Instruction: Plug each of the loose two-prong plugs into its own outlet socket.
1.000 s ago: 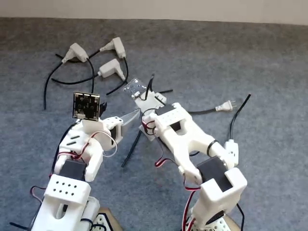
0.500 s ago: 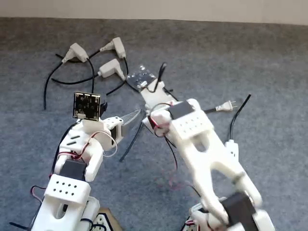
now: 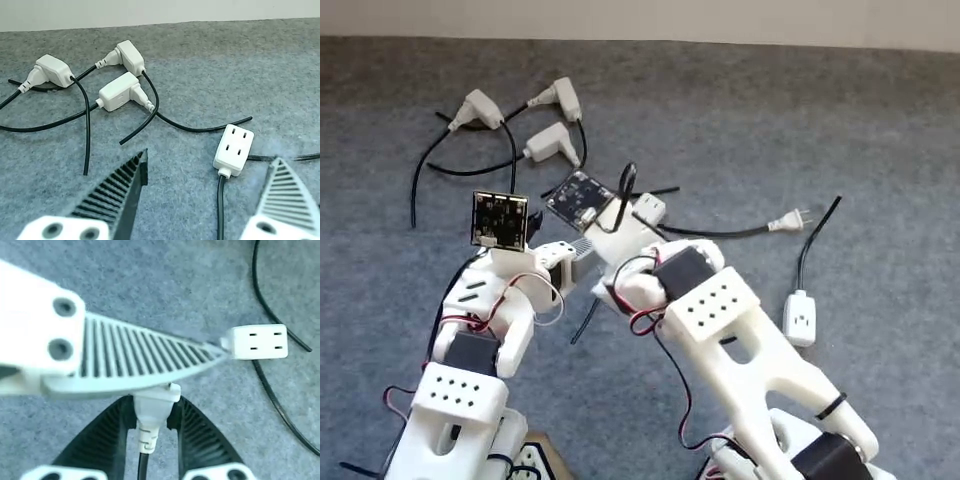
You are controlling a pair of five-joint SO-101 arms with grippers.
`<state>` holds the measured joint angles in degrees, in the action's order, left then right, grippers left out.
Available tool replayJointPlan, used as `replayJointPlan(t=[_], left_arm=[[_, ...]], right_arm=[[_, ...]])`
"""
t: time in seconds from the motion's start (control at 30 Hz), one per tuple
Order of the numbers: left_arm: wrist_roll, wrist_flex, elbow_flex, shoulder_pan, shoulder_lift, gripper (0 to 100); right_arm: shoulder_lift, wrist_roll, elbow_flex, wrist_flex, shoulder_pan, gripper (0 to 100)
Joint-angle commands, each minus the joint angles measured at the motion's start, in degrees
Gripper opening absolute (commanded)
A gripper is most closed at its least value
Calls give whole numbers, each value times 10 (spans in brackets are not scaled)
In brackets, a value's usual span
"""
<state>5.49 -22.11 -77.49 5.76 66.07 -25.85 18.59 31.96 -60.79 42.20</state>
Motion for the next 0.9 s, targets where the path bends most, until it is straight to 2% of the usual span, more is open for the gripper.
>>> replayJointPlan(t=[0.0,0.13,0.37,0.87], left_arm=[[-2,11,7,12,2,361],[-3,9,5,35,2,361],[-33,11,-9,65,2,361],[-33,11,-9,65,2,361]], right_arm=[[-27,-16,-6,-2,8,8],[-28,-18,-14,-5,8,8],[-28,-33,-138,-99,9,8],[-28,-48,-309,-199,8,8]])
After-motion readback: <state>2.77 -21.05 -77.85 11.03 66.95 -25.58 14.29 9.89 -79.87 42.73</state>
